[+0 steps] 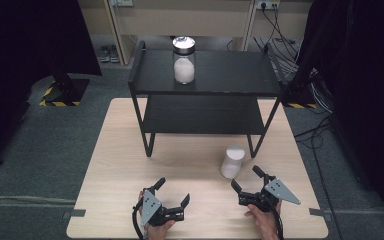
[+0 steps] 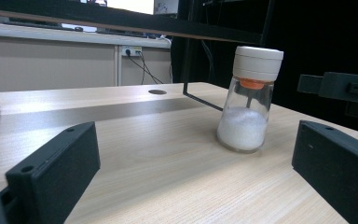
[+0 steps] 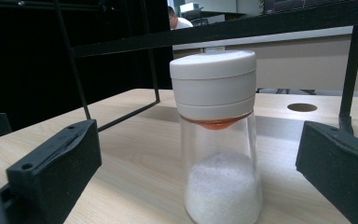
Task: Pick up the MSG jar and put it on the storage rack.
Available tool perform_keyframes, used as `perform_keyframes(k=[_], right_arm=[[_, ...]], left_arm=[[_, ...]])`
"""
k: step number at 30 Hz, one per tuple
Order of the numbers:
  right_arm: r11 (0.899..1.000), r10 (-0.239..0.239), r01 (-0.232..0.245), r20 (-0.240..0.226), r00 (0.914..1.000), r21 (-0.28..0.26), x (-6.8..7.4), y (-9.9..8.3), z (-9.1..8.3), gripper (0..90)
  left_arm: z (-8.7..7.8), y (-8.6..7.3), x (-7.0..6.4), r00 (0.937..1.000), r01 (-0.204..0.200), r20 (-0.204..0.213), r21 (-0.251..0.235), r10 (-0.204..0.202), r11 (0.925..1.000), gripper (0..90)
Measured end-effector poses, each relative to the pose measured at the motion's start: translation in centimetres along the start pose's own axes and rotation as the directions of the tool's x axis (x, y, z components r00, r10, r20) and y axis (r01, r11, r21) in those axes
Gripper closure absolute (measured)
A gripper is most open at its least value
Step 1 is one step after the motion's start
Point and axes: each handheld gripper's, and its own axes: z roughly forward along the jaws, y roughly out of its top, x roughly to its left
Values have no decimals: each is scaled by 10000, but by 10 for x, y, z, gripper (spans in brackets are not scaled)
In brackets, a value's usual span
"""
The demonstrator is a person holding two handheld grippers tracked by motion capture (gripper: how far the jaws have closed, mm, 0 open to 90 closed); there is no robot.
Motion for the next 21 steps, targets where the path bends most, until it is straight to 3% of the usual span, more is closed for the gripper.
perform_keyframes(k=[12, 21], right_arm=[[9995, -286, 283, 192, 9994, 121, -1, 5, 12, 4], [9976, -604, 593, 307, 9977, 345, -3, 10, 30, 31]], left_arm=[[0, 0, 0, 10000, 2, -3, -13, -2, 10000, 2], [0, -1, 0, 10000, 24, 6, -35, -24, 10000, 2]])
